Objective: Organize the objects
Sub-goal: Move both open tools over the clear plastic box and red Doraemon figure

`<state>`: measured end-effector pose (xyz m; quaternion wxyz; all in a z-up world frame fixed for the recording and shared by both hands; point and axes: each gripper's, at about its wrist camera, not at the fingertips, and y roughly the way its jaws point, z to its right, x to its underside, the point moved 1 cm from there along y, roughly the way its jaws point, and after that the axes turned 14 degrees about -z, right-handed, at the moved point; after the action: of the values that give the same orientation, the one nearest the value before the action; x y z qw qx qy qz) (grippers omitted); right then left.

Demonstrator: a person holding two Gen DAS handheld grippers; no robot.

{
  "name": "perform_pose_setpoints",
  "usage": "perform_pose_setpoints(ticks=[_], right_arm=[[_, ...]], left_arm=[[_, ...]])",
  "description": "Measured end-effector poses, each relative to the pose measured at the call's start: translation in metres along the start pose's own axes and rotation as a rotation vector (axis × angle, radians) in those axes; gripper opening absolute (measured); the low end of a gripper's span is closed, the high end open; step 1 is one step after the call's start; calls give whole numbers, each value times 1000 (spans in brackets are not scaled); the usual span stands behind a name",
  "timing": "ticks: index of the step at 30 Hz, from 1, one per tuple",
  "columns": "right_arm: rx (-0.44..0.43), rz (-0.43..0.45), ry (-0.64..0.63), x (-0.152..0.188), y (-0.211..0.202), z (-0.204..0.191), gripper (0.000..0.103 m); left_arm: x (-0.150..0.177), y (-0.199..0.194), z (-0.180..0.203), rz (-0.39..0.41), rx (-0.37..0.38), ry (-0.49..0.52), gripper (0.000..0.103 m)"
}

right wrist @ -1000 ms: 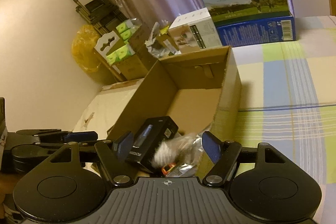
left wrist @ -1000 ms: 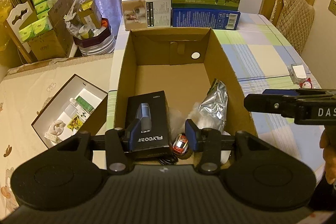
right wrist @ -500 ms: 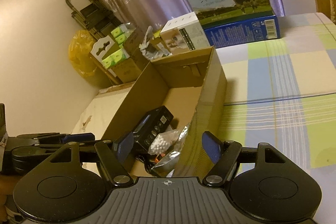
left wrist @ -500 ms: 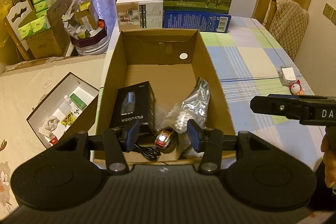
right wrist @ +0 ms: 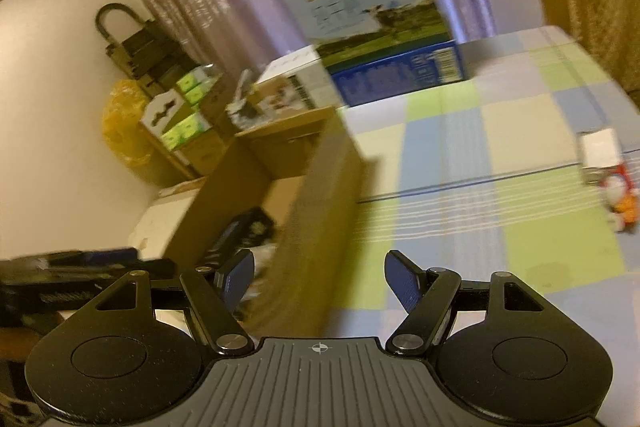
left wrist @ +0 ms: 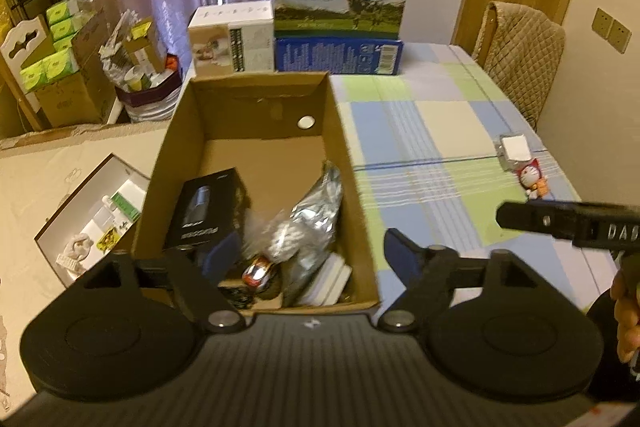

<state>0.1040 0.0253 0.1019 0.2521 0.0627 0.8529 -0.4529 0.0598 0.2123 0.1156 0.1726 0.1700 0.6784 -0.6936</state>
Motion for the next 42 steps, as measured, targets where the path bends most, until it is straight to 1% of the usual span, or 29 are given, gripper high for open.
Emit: perform_pose_setpoints(ticks=[1,4,6,9,14,18,22,25,28,31,36,42], right_arm=[[21,8,-3,3,-5,5,69],[69,28,6,14,-22,23,70],[110,45,23,21,-34,41,70],[171,66,60,29,-54,68,70],[272,112,110,36,-90,112,69],[325,139,155,37,-111,145,69],[370,148,161,38,-122,168,69],[378,142,153,34,-122,182,69],[381,128,120,28,-117,192,69],[388,105,87,19,-105,201,69],[374,56,44,5,-82,220,69],[367,24,10,-16,-52,243,69]], left_arm=[[-1,0,5,5,9,0,78],[-4,0,25,24,40,13,85],[-7,1,39,38,56,25,94],[-11,2,63,67,82,45,102],[-20,18,108,63,129,89,102],[-23,38,139,38,151,124,102],[-27,56,164,17,165,147,102],[-33,68,174,11,164,143,102],[-40,80,182,5,153,124,102],[-47,92,187,-1,150,119,102],[-59,119,199,-16,132,130,102],[-74,151,210,-32,116,140,102]])
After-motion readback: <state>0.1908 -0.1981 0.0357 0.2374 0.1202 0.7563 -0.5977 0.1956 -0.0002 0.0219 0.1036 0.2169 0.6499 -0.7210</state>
